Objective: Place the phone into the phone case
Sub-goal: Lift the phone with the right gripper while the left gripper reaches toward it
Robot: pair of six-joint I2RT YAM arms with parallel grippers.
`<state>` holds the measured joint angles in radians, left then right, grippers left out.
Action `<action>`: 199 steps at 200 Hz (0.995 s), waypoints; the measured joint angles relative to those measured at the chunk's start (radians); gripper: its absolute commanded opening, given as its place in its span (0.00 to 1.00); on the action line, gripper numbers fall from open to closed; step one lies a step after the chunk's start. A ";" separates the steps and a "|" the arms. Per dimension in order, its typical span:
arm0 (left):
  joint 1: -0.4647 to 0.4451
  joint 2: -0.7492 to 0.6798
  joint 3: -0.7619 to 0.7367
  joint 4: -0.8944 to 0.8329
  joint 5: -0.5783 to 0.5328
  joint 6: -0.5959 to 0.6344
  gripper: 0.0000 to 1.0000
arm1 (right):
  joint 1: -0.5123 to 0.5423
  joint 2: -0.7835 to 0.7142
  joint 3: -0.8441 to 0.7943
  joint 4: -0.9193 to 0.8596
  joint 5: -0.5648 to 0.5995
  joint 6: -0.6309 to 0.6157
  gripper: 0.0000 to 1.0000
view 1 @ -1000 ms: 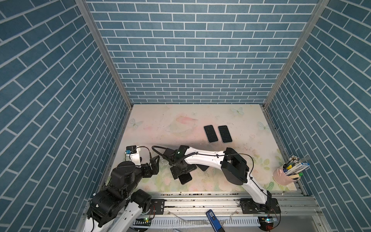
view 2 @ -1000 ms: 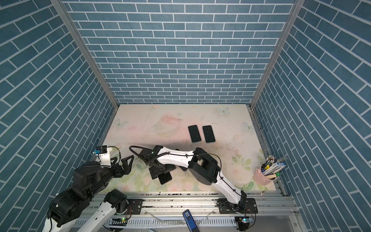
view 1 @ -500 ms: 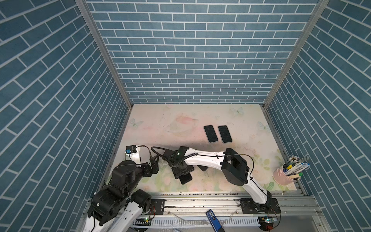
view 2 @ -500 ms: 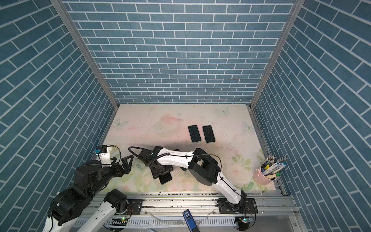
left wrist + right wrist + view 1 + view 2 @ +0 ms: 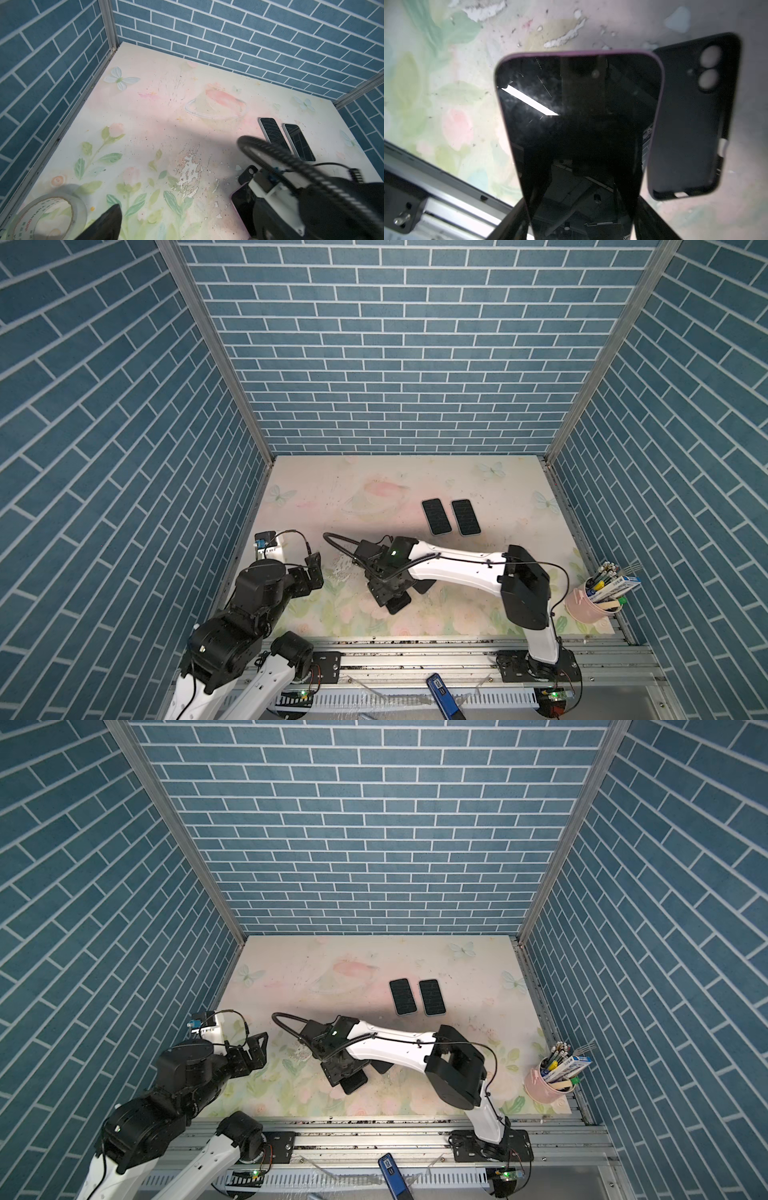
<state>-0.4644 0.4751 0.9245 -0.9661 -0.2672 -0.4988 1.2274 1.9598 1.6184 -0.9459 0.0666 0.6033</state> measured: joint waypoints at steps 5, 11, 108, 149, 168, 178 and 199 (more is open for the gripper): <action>0.000 0.024 0.005 0.007 0.005 -0.002 1.00 | -0.013 -0.037 -0.023 0.000 0.000 -0.009 0.69; 0.000 0.048 0.007 0.016 0.012 -0.004 1.00 | -0.028 -0.073 -0.047 0.000 -0.002 -0.017 0.68; 0.000 0.359 -0.048 0.302 0.276 -0.018 1.00 | -0.225 -0.389 -0.367 -0.040 0.079 -0.182 0.68; 0.001 0.431 -0.053 0.407 0.339 -0.057 1.00 | -0.240 -0.401 -0.385 -0.033 0.099 -0.257 0.68; 0.001 0.487 -0.054 0.431 0.388 -0.074 1.00 | -0.240 -0.401 -0.384 -0.030 0.098 -0.296 0.68; 0.001 0.525 -0.054 0.442 0.426 -0.075 0.99 | -0.240 -0.401 -0.379 -0.031 0.097 -0.314 0.68; 0.000 0.592 -0.054 0.471 0.513 -0.071 0.95 | -0.240 -0.401 -0.358 -0.028 0.085 -0.356 0.68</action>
<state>-0.4641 1.0672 0.8707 -0.4950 0.2459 -0.5694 0.9871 1.5593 1.2602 -0.9737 0.1520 0.2478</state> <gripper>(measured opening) 0.967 0.733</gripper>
